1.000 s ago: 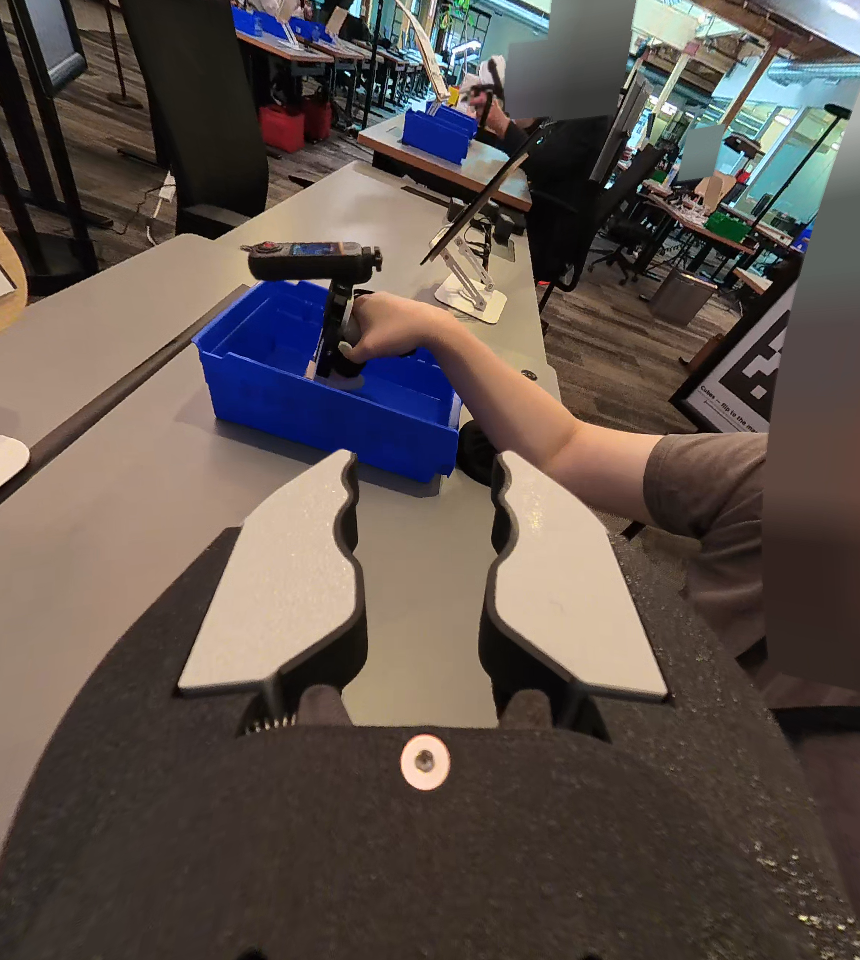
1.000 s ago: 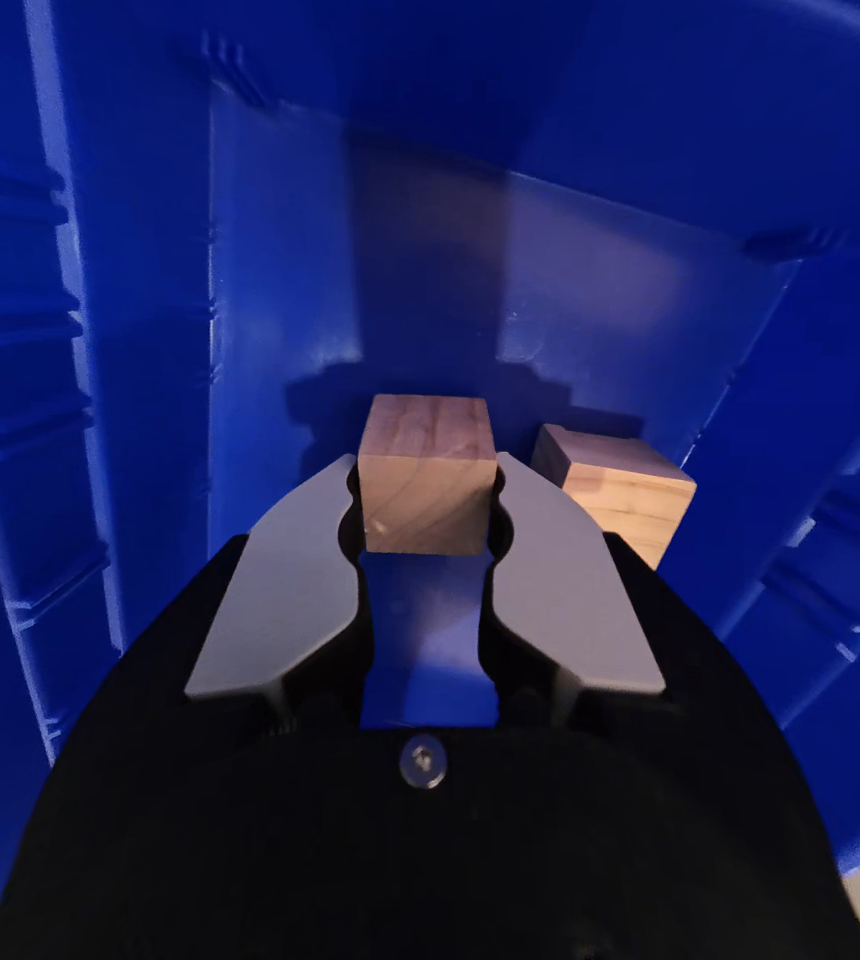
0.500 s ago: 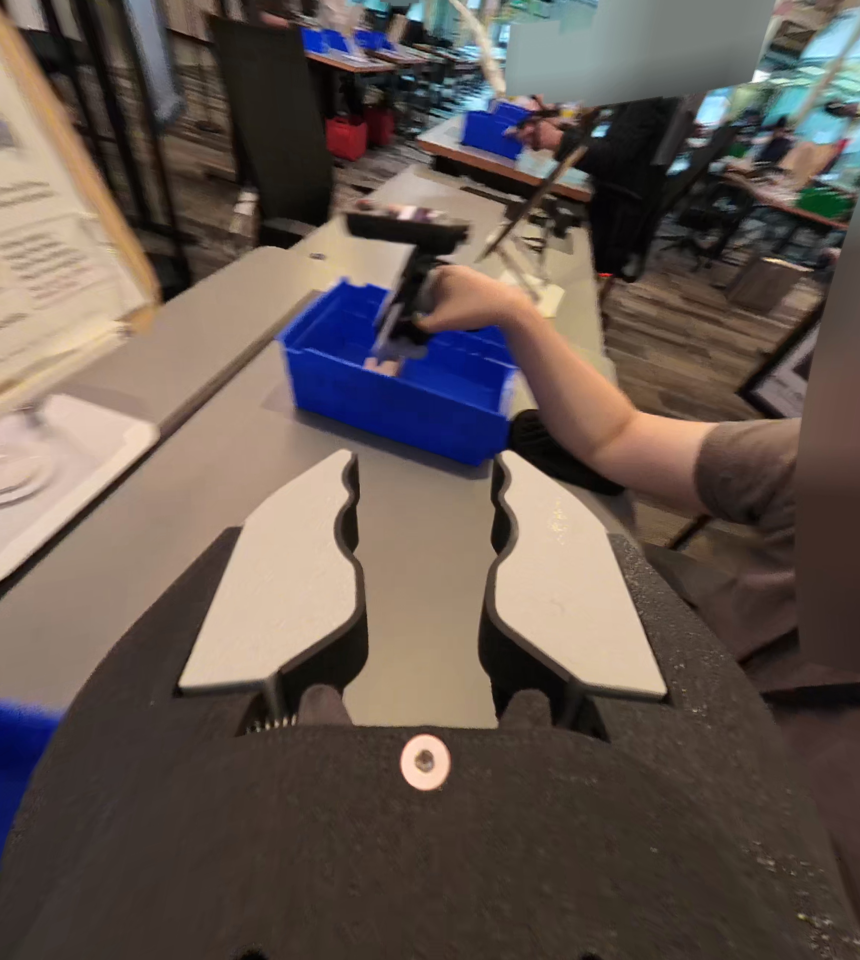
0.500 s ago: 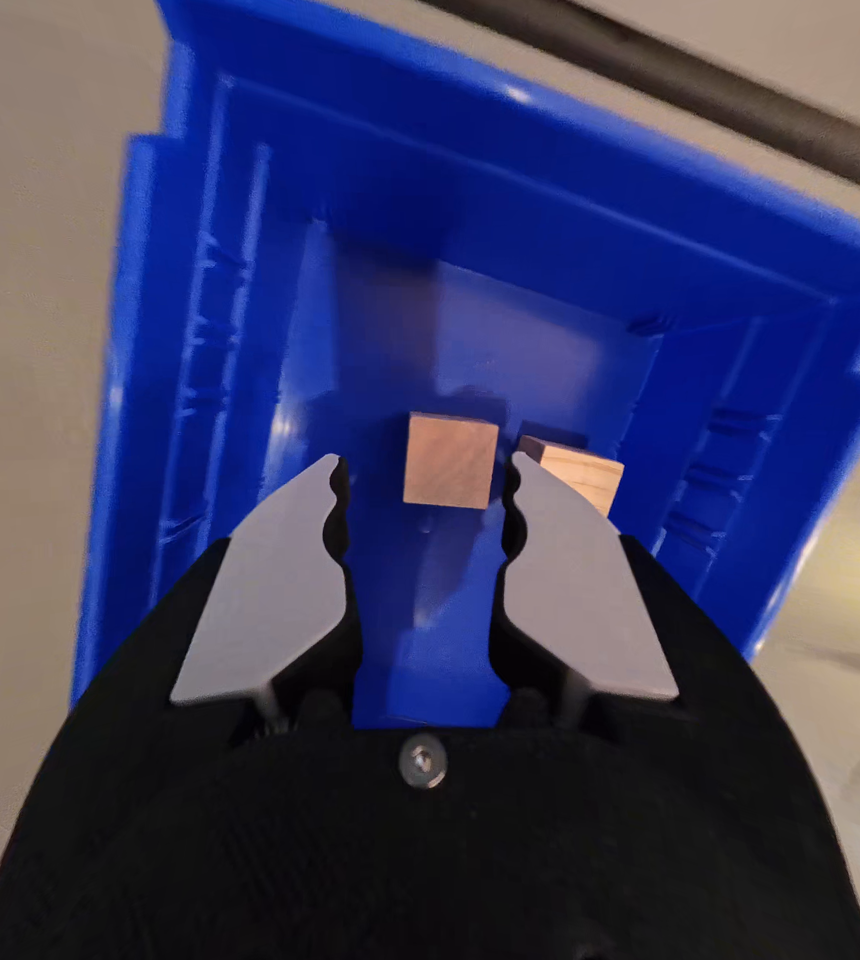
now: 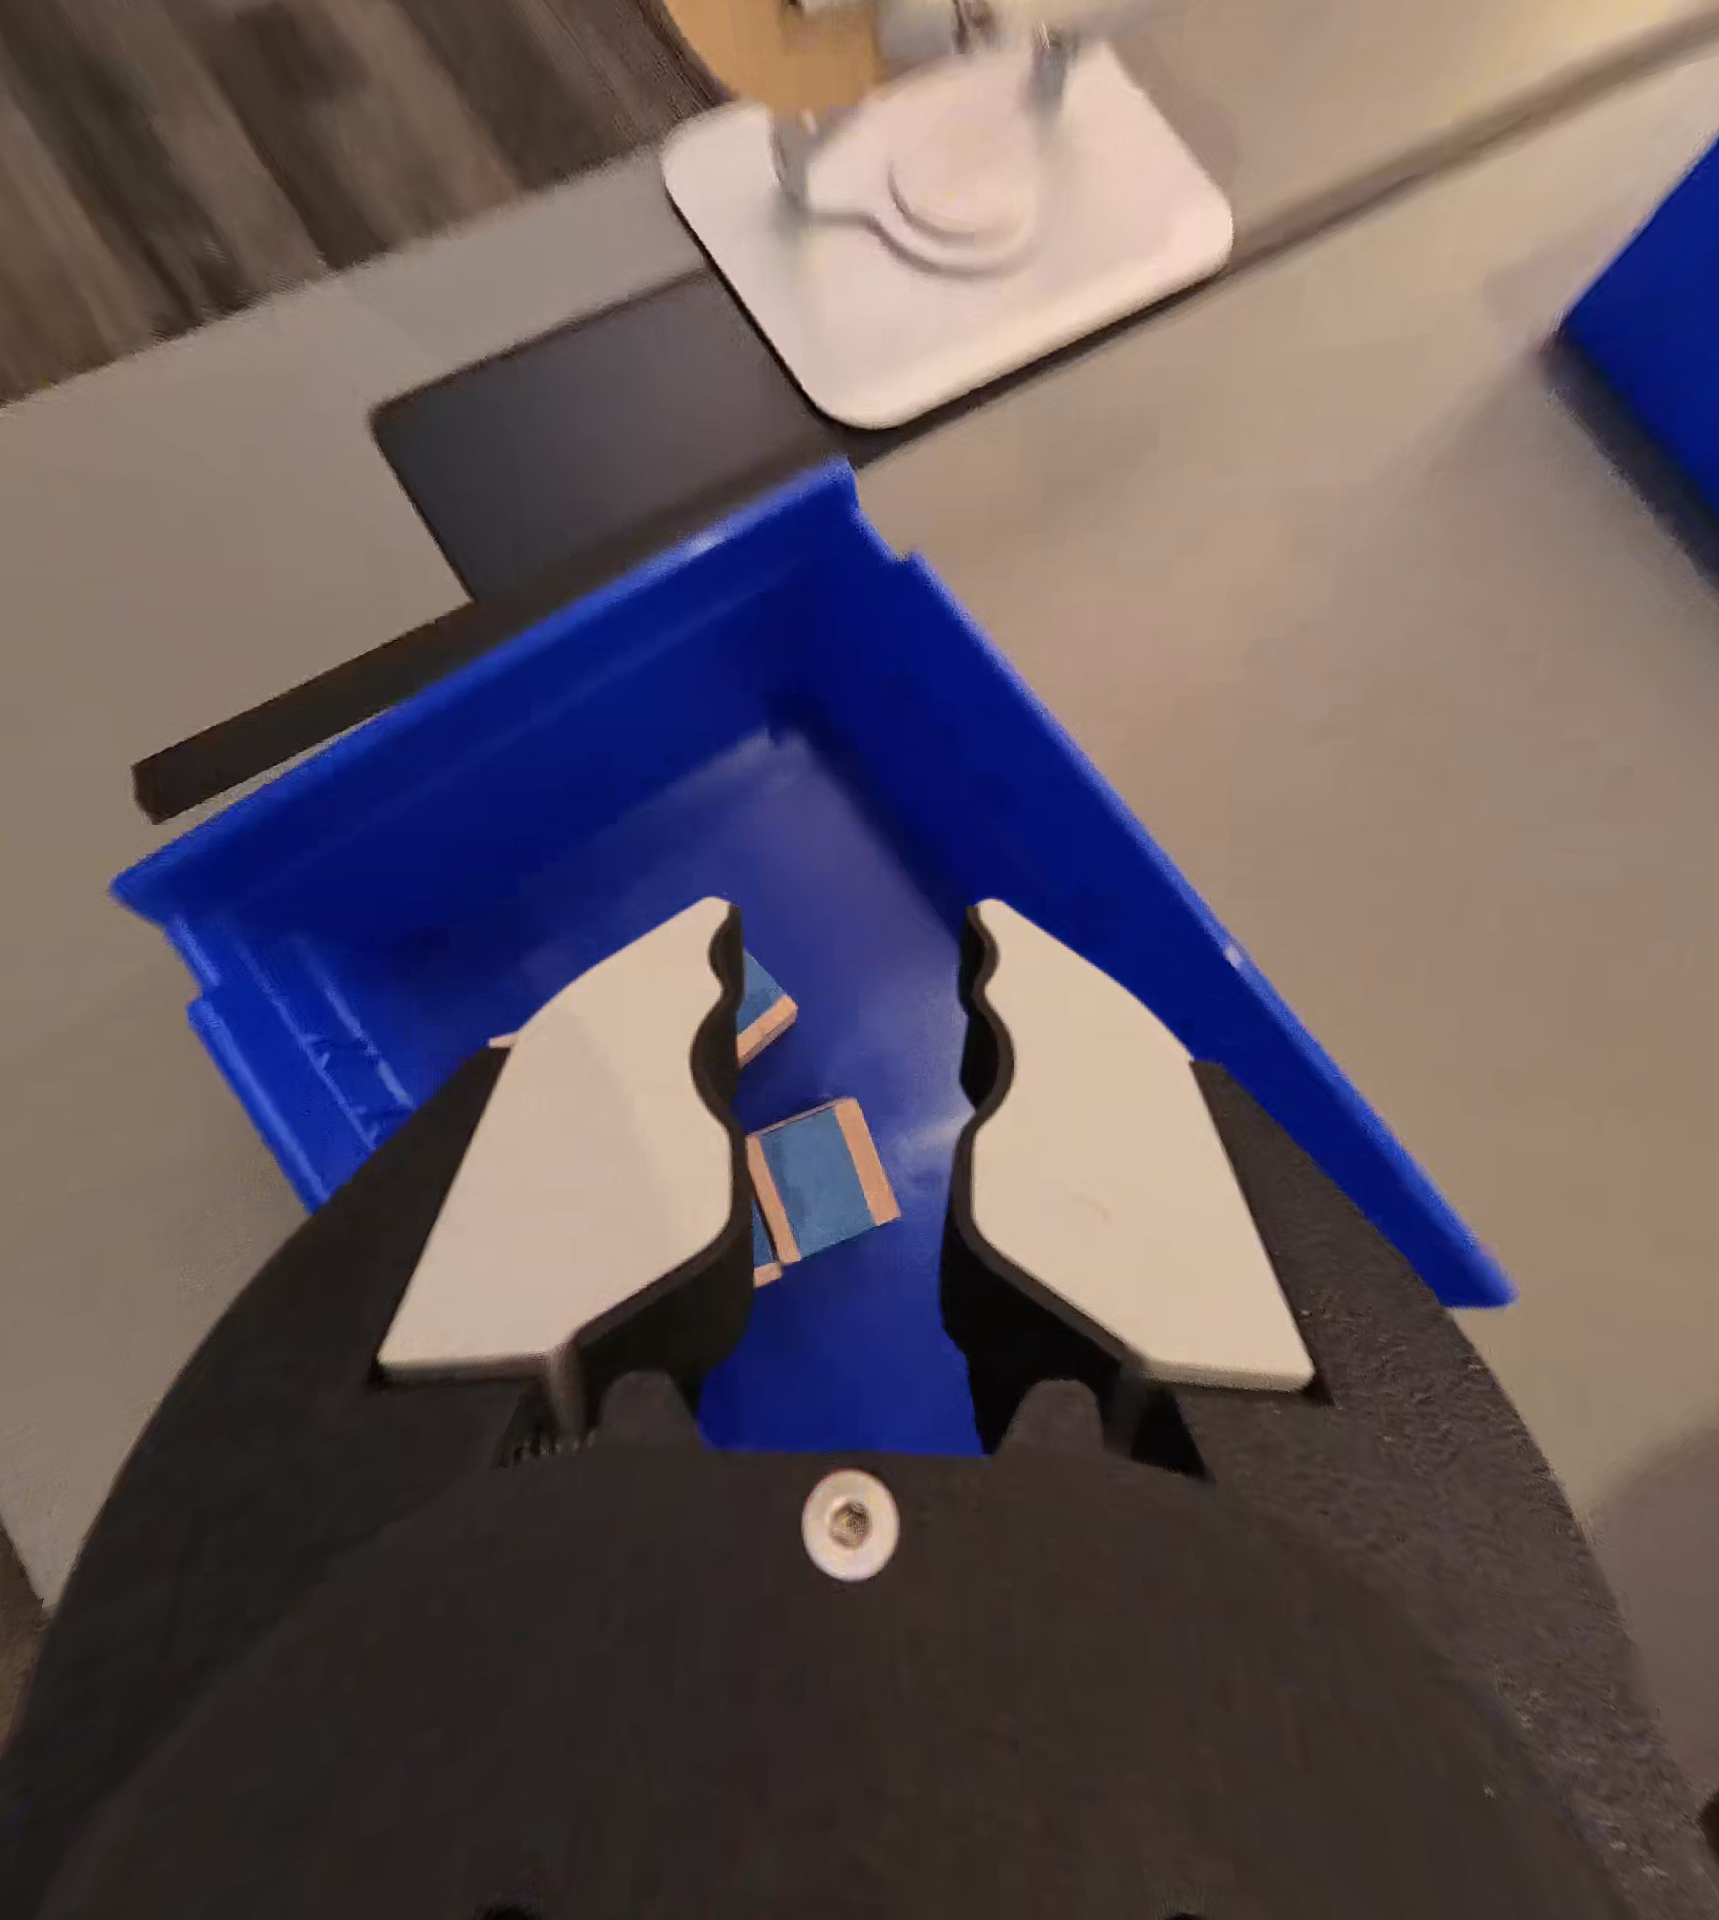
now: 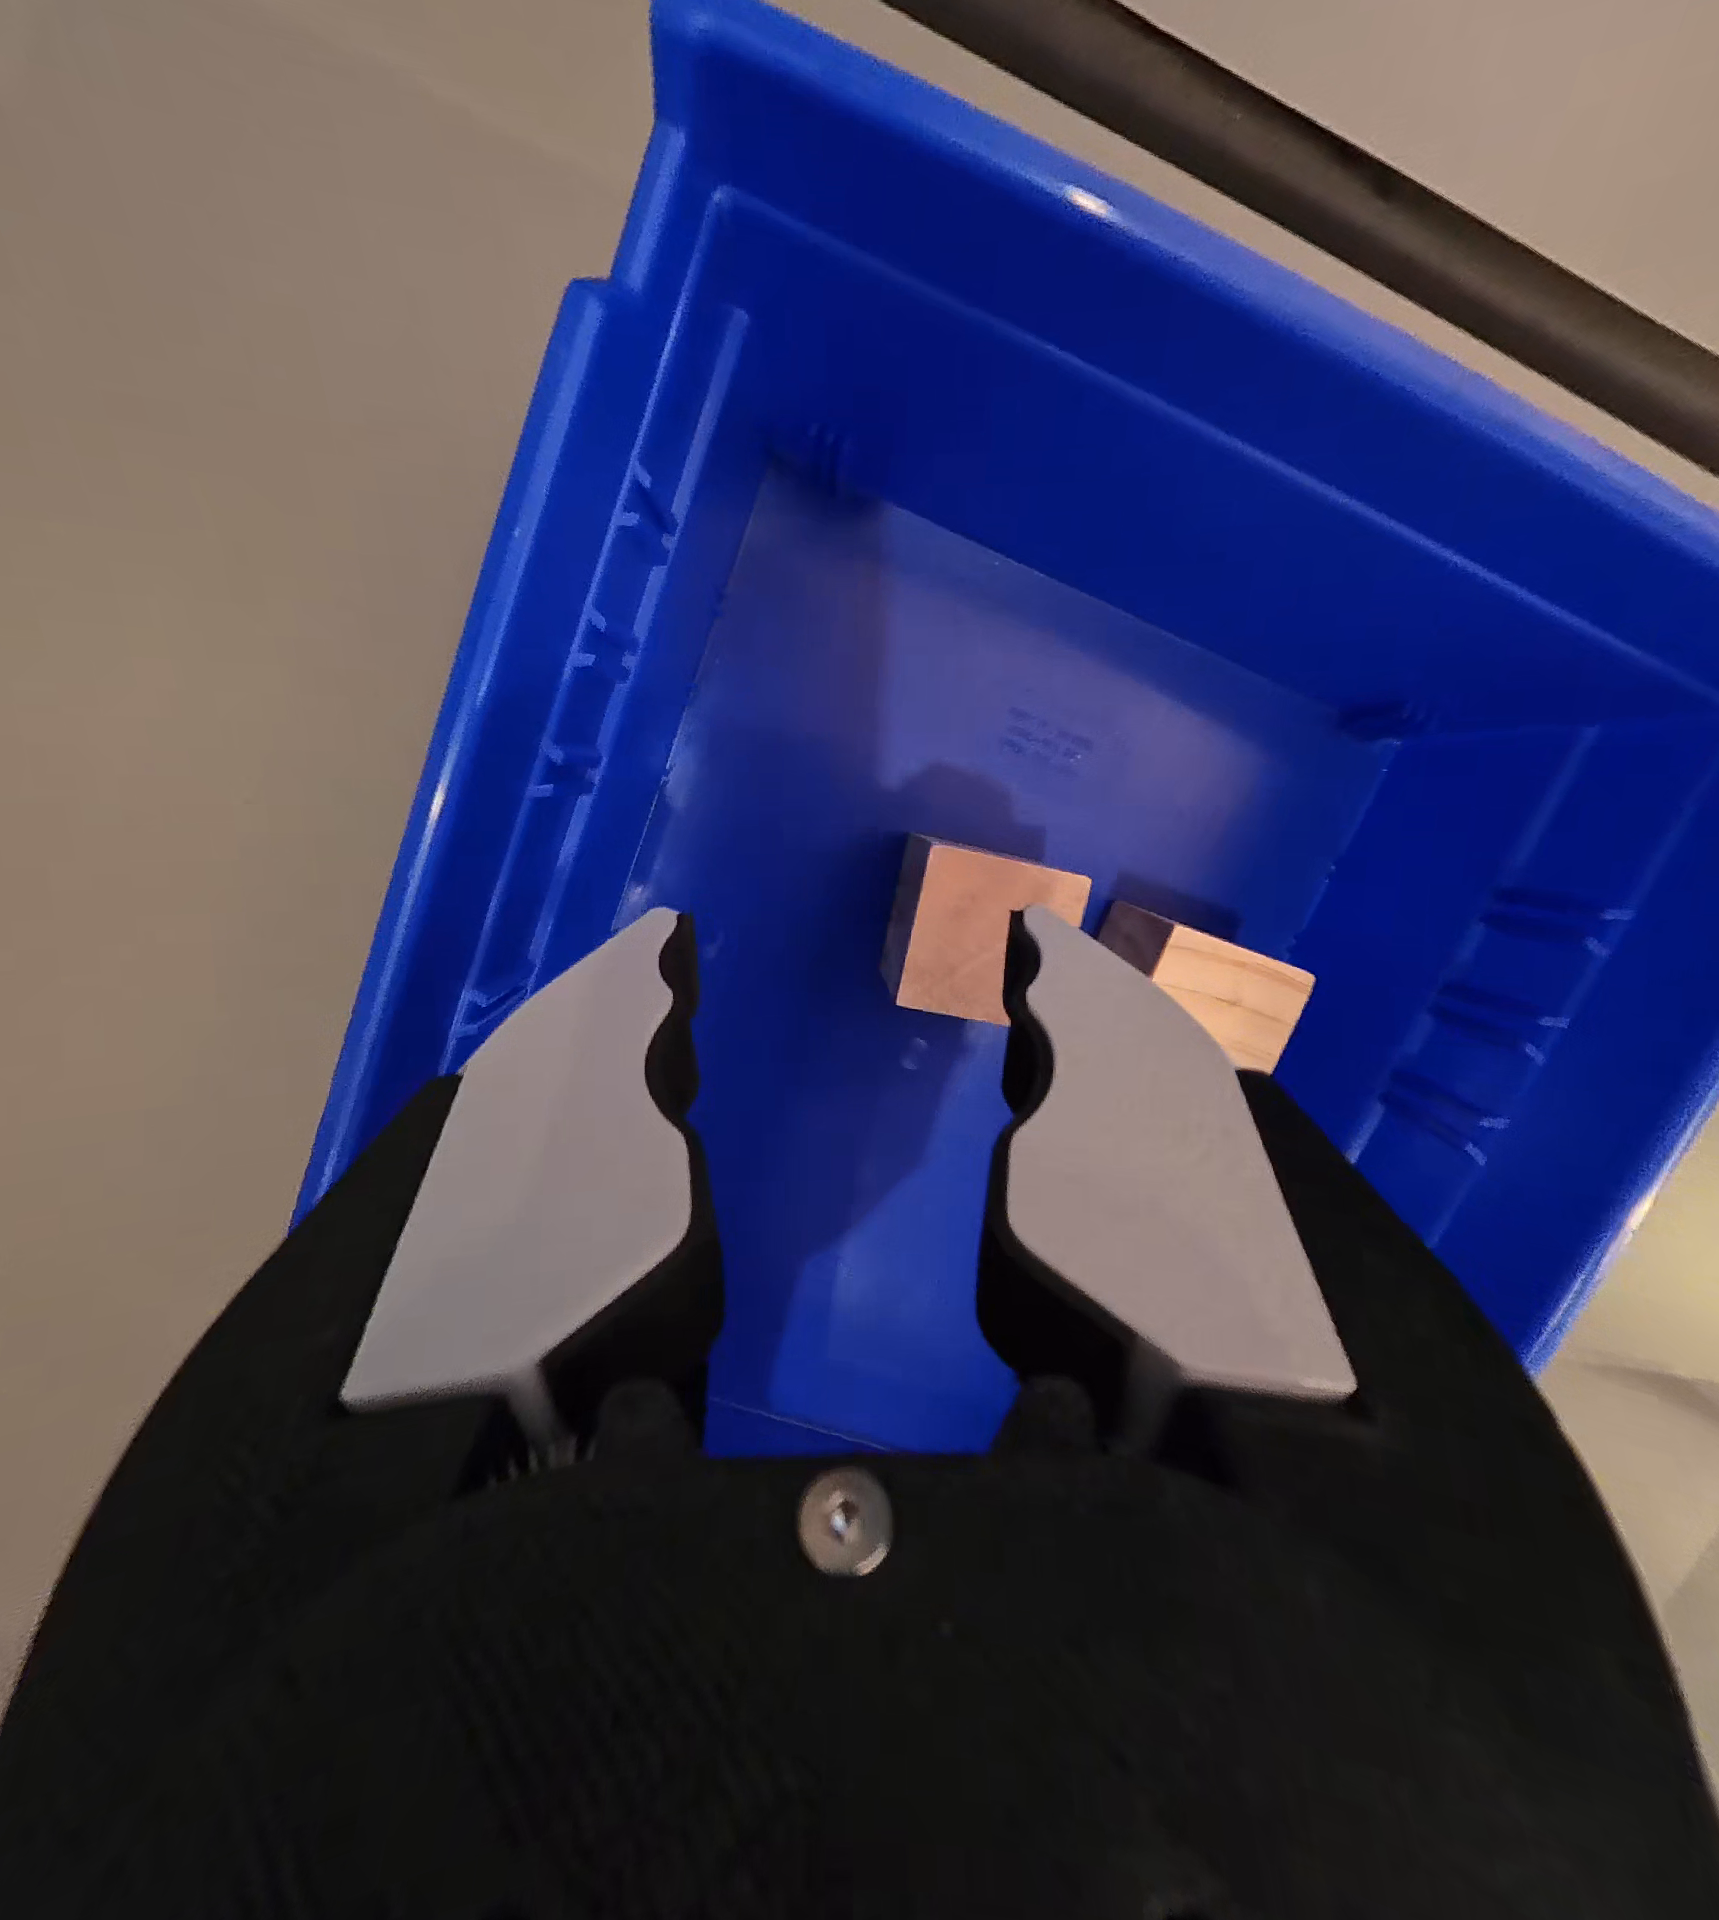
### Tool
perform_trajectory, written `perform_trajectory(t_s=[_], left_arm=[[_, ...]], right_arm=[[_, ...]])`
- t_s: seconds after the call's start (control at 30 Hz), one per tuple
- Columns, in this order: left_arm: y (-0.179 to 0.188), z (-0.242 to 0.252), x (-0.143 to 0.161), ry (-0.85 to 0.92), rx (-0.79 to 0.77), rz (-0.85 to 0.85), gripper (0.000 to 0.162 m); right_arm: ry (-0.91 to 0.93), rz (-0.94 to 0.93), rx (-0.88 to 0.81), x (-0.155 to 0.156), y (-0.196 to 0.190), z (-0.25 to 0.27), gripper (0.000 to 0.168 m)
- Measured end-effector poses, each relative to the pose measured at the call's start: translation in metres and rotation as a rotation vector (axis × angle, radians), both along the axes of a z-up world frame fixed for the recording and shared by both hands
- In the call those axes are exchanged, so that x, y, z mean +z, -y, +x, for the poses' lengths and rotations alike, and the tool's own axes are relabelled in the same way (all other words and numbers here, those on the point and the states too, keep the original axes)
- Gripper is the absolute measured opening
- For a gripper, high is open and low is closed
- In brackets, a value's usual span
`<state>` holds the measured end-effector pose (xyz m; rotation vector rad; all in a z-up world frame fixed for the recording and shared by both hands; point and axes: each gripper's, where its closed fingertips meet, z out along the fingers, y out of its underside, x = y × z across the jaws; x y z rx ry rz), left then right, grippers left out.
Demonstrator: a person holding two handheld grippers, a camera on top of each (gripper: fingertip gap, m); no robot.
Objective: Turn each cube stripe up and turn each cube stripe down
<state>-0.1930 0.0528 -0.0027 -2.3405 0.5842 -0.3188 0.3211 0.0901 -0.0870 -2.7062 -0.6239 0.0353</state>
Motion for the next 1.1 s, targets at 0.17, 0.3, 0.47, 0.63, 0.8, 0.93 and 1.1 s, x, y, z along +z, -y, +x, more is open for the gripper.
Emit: perform_trajectory(t_s=[0.17, 0.3, 0.47, 0.63, 0.8, 0.93, 1.1], left_arm=[[-0.011, -0.018, -0.056, -0.468, -0.223, 0.037, 0.050], [-0.011, -0.035, -0.097, -0.670, -0.280, -0.087, 0.055], [-0.020, -0.024, -0.112, -0.562, -0.321, -0.083, 0.056], [-0.018, -0.027, -0.118, -0.596, -0.362, -0.098, 0.058], [-0.019, -0.027, -0.124, -0.594, -0.389, -0.132, 0.054], [-0.017, -0.030, -0.131, -0.610, -0.399, -0.167, 0.054], [-0.018, -0.030, -0.132, -0.631, -0.399, -0.171, 0.050]], right_arm=[[0.002, -0.017, 0.015, -0.004, 0.002, -0.001, 0.059], [0.017, -0.039, 0.031, -0.010, 0.003, -0.002, 0.059], [0.035, -0.063, 0.057, -0.015, 0.006, -0.006, 0.059], [0.049, -0.073, 0.077, -0.018, 0.007, -0.009, 0.058], [0.059, -0.093, 0.092, -0.022, 0.009, -0.012, 0.058], [0.045, -0.108, 0.121, -0.024, 0.012, -0.019, 0.058], [0.065, -0.111, 0.135, -0.025, 0.014, -0.021, 0.055]])
